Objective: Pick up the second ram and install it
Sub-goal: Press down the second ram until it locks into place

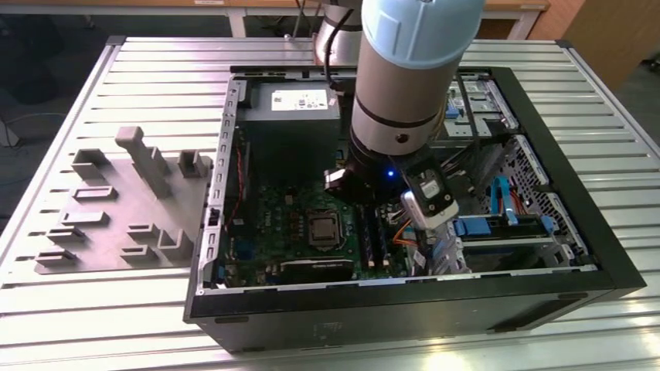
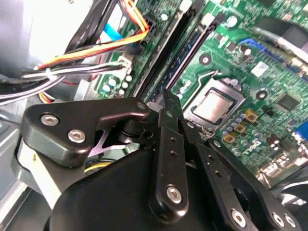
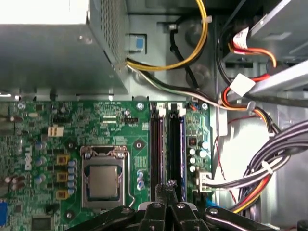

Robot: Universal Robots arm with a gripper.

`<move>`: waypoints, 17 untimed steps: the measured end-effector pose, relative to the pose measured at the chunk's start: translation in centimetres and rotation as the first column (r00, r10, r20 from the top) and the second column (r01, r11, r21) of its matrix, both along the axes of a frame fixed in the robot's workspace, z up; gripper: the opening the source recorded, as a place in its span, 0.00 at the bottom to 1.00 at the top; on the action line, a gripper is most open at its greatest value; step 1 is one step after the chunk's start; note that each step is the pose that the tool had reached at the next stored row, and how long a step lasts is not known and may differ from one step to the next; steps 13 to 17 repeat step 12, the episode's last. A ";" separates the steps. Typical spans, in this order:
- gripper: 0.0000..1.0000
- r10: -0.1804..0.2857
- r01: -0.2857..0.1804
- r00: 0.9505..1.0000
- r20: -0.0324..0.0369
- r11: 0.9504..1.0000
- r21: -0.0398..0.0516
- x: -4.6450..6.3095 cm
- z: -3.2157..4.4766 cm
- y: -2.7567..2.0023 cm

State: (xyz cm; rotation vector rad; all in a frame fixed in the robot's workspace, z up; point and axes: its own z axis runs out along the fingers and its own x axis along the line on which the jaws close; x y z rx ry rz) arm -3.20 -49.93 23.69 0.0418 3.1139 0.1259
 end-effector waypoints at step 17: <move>0.11 0.000 0.000 1.000 0.000 1.000 0.000 0.0 0.65 0.03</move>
